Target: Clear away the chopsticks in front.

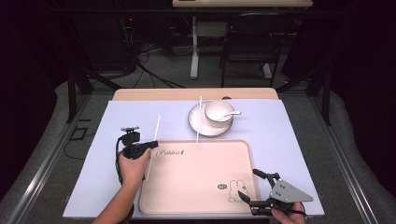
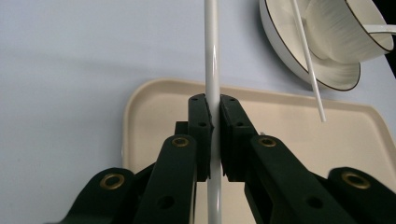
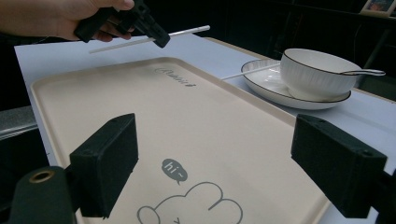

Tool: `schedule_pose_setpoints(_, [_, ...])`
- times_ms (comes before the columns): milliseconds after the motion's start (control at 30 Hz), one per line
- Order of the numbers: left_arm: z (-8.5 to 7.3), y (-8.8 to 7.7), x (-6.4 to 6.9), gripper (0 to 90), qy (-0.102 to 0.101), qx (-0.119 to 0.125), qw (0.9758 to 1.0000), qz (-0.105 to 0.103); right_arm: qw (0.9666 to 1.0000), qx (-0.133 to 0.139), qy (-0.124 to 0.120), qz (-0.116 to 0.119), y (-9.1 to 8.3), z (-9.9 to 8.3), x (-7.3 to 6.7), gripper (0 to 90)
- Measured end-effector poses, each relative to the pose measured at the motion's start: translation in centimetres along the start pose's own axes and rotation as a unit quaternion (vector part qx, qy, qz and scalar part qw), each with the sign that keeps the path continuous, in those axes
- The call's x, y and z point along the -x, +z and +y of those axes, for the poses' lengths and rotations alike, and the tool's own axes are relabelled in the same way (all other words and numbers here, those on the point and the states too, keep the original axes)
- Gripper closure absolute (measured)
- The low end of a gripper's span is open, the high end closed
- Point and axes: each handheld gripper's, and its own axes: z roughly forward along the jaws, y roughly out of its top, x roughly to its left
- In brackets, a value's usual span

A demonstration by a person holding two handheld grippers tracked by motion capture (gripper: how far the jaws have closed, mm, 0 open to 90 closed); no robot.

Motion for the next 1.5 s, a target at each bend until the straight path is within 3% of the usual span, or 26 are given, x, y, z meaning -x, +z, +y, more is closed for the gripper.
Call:
schedule_pose_setpoints(300, [-2.1,-0.3,0.3,84.6,0.014,-0.006,0.9996,0.024,1.0,0.0,-0.001,0.0,0.0,0.0,0.0,14.5])
schedule_pose_setpoints(800, [-4.6,-0.7,0.9,84.5,0.03,-0.015,0.9988,0.035,1.0,-0.001,-0.004,0.0,0.0,0.0,-0.1,14.5])
schedule_pose_setpoints(967, [-5.6,-0.7,0.9,84.5,0.034,-0.019,0.9981,0.047,1.0,-0.002,-0.005,0.0,0.0,0.0,-0.1,14.5])
schedule_pose_setpoints(1500, [-7.1,-1.5,0.2,84.5,0.029,-0.018,0.9968,0.072,1.0,-0.003,-0.006,0.001,0.0,0.0,-0.1,14.5])
